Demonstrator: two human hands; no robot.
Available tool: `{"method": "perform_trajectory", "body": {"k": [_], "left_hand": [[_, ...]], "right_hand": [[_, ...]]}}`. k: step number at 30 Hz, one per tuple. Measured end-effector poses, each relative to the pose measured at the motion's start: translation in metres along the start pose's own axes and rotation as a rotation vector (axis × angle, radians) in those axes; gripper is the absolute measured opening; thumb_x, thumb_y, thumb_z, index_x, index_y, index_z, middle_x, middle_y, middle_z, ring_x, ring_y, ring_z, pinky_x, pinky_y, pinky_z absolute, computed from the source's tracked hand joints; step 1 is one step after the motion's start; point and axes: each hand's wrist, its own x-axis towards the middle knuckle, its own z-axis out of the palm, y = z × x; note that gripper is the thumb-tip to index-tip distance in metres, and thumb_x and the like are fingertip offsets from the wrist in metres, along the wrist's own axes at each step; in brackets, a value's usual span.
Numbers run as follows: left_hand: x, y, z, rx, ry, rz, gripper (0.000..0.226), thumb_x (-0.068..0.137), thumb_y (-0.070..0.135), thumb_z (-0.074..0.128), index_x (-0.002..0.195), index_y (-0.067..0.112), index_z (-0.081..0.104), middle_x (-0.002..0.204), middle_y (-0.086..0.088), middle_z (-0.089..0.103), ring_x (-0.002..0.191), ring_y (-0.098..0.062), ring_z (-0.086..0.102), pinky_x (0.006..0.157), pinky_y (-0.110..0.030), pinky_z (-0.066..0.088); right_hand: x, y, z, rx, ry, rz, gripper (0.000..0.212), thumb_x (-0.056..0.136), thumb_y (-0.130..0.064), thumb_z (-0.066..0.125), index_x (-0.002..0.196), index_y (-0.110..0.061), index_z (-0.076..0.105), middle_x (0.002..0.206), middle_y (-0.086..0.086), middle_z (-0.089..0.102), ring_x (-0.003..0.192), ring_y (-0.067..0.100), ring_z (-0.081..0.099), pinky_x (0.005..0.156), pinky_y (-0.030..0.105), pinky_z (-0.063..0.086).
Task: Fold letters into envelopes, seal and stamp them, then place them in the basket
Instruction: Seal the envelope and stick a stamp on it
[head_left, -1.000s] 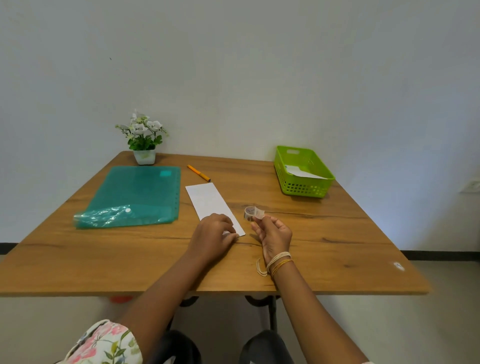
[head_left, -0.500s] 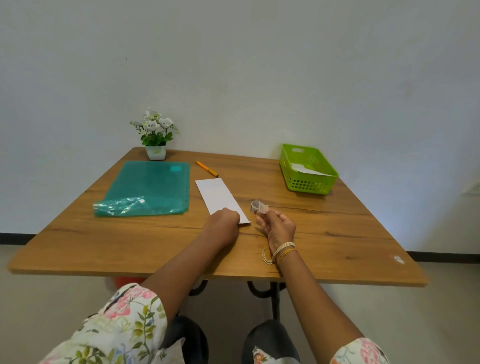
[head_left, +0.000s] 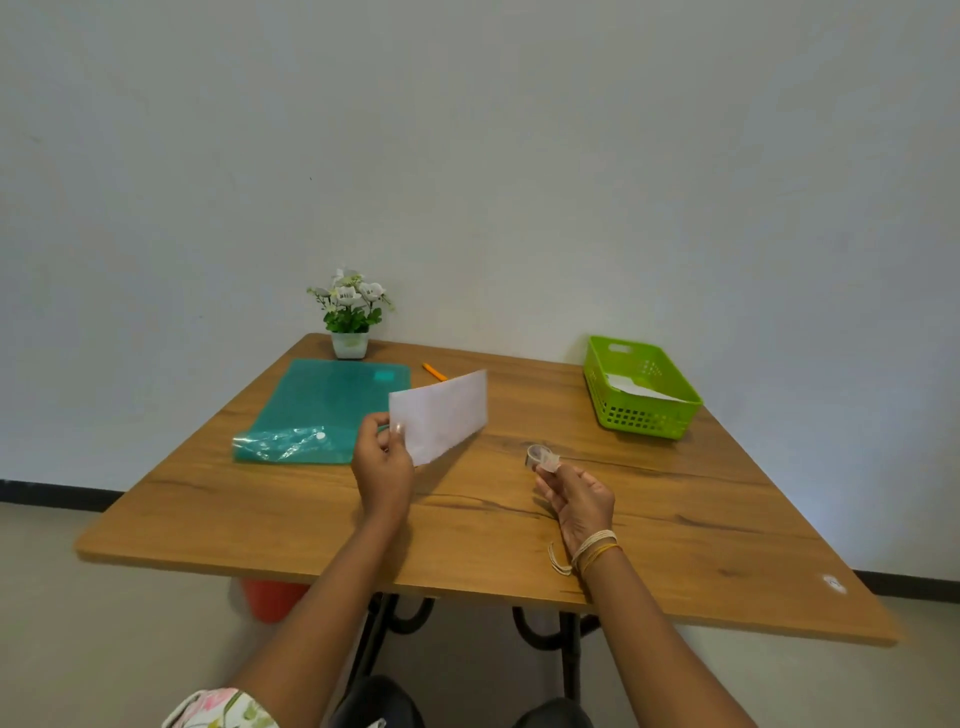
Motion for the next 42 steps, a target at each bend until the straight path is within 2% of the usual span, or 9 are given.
{"method": "perform_trajectory", "body": {"k": [3,11,15,20,24,26,29,35,42], "left_hand": [[0.017,0.004,-0.010,-0.072,0.044,-0.183,0.005,0.097,0.009,0.051,0.100,0.013,0.052,0.102,-0.016,0.065,0.085,-0.027,0.063,0.069,-0.048,0.056],[0.016,-0.011,-0.045,-0.047,-0.133,-0.574,0.011,0.099,0.008,0.047,0.104,0.011,0.056,0.096,-0.006,0.061,0.080,-0.020,0.061,0.058,-0.037,0.057],[0.021,-0.010,-0.054,0.070,-0.200,-0.587,0.012,0.099,0.005,0.046,0.105,0.008,0.056,0.095,-0.008,0.060,0.082,-0.022,0.059,0.057,-0.037,0.055],[0.024,-0.017,-0.058,0.293,-0.258,-0.491,0.019,0.094,0.003,0.050,0.107,0.006,0.063,0.110,-0.017,0.066,0.088,-0.027,0.061,0.068,-0.039,0.056],[0.011,-0.011,-0.053,0.711,-0.200,-0.129,0.036,0.088,0.007,0.056,0.124,0.004,0.058,0.120,-0.014,0.063,0.103,-0.029,0.058,0.076,-0.036,0.045],[0.001,-0.006,-0.047,0.899,-0.199,0.033,0.030,0.087,0.011,0.056,0.117,0.008,0.059,0.111,-0.012,0.060,0.097,-0.027,0.055,0.070,-0.035,0.042],[-0.009,-0.007,-0.032,1.053,-0.236,0.155,0.026,0.087,0.019,0.056,0.111,0.011,0.063,0.105,-0.011,0.058,0.098,-0.027,0.052,0.081,-0.037,0.043],[-0.038,-0.004,0.017,0.720,-0.455,0.289,0.021,0.092,0.021,0.059,0.111,0.020,0.066,0.116,0.001,0.063,0.107,-0.015,0.055,0.091,-0.029,0.044],[-0.042,-0.009,0.065,0.610,-0.709,0.327,0.021,0.095,0.023,0.057,0.112,0.022,0.068,0.117,0.003,0.066,0.108,-0.013,0.058,0.090,-0.026,0.046]], "right_hand": [[0.004,-0.009,0.008,0.017,-0.010,-0.012,0.017,0.086,0.000,0.064,0.103,0.004,0.059,0.073,0.011,0.074,0.063,0.016,0.071,0.057,0.026,0.059],[-0.003,-0.010,0.005,0.144,0.114,-0.025,0.012,0.083,-0.003,0.069,0.092,0.000,0.063,0.069,0.009,0.073,0.065,0.016,0.072,0.057,0.028,0.060],[-0.005,-0.009,-0.002,-0.093,0.199,-0.074,0.004,0.083,-0.003,0.067,0.083,-0.005,0.064,0.077,0.012,0.072,0.069,0.017,0.072,0.058,0.030,0.060],[-0.003,-0.008,-0.016,-0.448,0.210,-0.146,0.002,0.078,-0.005,0.067,0.079,-0.006,0.069,0.076,0.014,0.074,0.068,0.022,0.071,0.066,0.032,0.061],[-0.008,-0.001,-0.017,-0.769,0.167,-0.309,0.003,0.077,-0.013,0.070,0.074,-0.012,0.070,0.071,0.005,0.072,0.072,0.021,0.069,0.070,0.032,0.059],[-0.009,0.000,-0.017,-0.873,0.161,-0.375,0.004,0.077,-0.015,0.070,0.075,-0.012,0.070,0.072,0.002,0.070,0.073,0.018,0.066,0.068,0.029,0.056],[-0.007,0.003,-0.019,-0.958,0.131,-0.443,0.004,0.079,-0.015,0.068,0.077,-0.012,0.070,0.073,0.000,0.068,0.072,0.016,0.063,0.064,0.022,0.052],[0.002,0.001,-0.019,-1.263,0.024,-0.667,0.004,0.083,-0.017,0.065,0.084,-0.016,0.069,0.077,-0.001,0.067,0.070,0.013,0.061,0.065,0.027,0.054],[0.006,0.003,-0.021,-1.431,-0.092,-0.877,0.004,0.076,-0.011,0.065,0.079,-0.014,0.065,0.076,0.002,0.065,0.066,0.017,0.058,0.058,0.028,0.049]]}}
